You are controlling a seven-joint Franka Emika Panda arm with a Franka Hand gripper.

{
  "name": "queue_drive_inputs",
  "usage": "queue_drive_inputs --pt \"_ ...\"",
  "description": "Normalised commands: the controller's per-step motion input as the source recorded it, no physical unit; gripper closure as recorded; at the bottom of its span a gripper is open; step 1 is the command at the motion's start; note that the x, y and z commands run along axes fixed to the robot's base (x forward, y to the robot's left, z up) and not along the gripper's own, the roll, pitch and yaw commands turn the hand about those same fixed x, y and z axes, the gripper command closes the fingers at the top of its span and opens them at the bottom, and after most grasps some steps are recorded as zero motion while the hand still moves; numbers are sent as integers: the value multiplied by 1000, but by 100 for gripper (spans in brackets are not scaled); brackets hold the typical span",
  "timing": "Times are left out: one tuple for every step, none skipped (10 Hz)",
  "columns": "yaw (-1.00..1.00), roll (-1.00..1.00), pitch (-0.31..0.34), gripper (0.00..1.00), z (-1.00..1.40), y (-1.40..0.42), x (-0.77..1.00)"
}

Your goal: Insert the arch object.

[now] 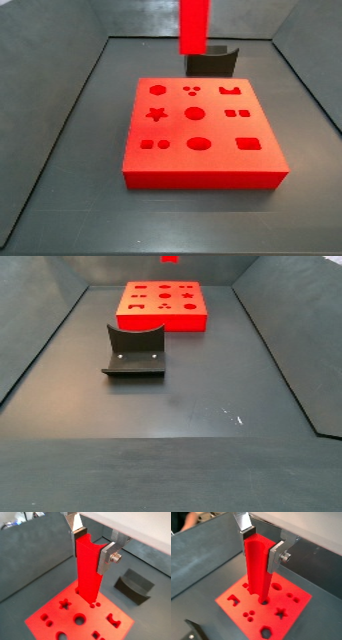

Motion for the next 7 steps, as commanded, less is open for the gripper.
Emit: queue_drive_inputs --pt "0 33 -220 100 -260 286 969" --pt "0 24 -220 100 -257 300 969" --pt "0 23 -213 100 -266 286 977" --pt "-26 56 -157 100 -377 137 1000" --pt "-283 21 -20 100 -551 60 840" --pt "-297 0 1 100 -549 40 877" --pt "-271 -40 7 100 -209 0 380"
